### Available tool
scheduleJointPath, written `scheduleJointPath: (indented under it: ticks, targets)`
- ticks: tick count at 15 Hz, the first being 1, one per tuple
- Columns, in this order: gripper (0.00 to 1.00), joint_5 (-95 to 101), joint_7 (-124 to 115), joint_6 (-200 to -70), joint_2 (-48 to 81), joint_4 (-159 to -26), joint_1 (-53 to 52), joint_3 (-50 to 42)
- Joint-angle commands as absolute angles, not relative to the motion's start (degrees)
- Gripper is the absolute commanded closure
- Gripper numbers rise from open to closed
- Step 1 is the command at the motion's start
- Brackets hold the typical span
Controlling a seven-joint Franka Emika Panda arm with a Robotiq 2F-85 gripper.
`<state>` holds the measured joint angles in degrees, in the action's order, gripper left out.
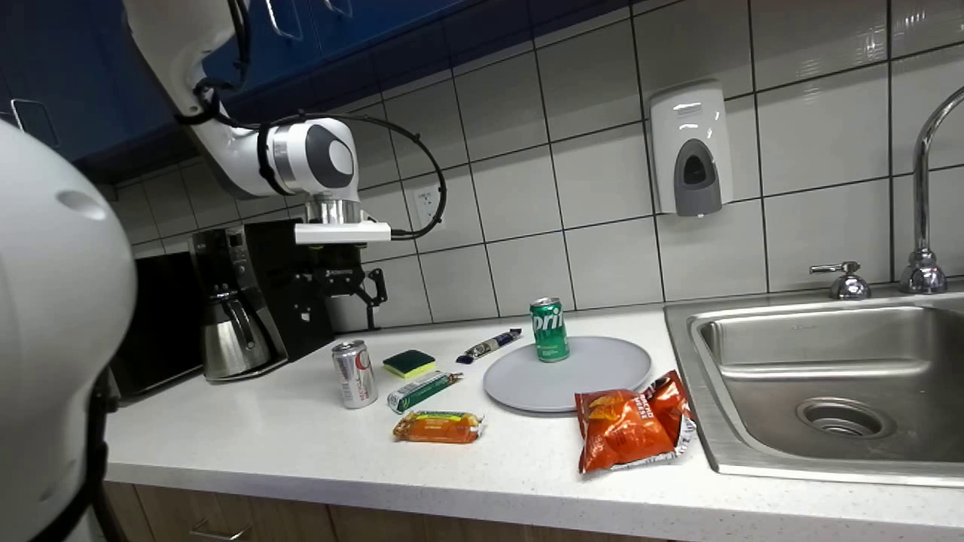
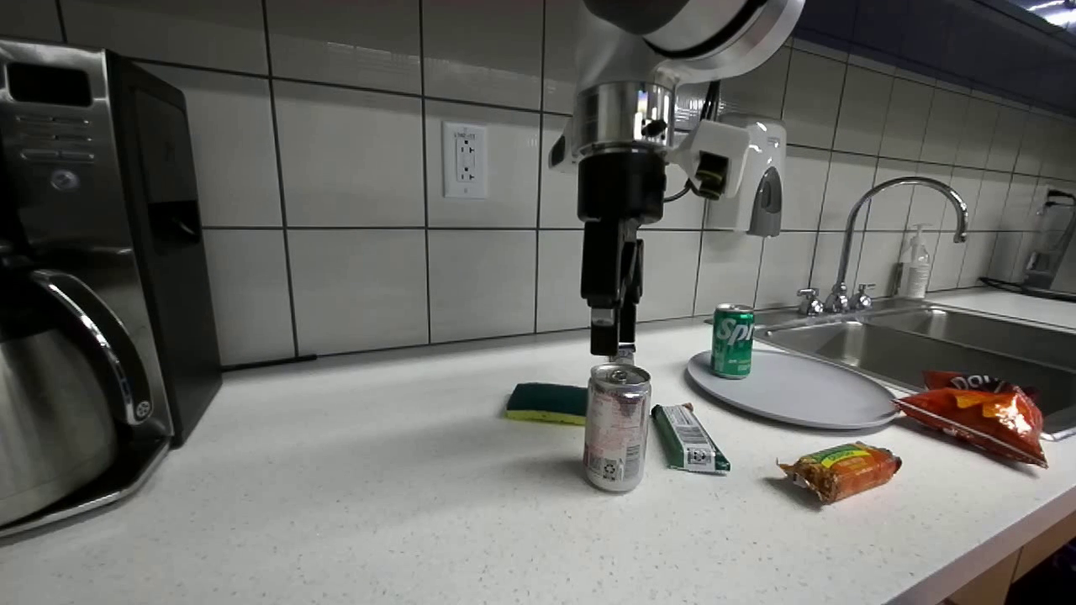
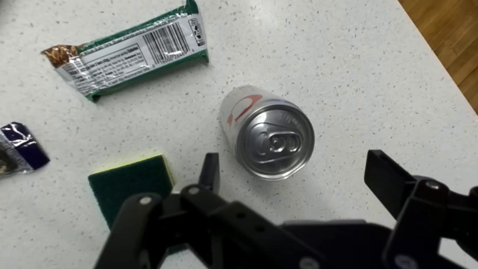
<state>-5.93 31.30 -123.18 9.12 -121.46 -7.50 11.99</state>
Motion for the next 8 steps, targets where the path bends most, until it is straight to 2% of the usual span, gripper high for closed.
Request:
scheduleJointPath:
  ticks: [1,8]
  targets:
    - [0.00,-5.69,30.98,-120.62,7.89,-120.15,-6.81,11.09]
    - [0.00,-5.47,29.07,-121.30,7.99,-119.26,-4.63,7.33]
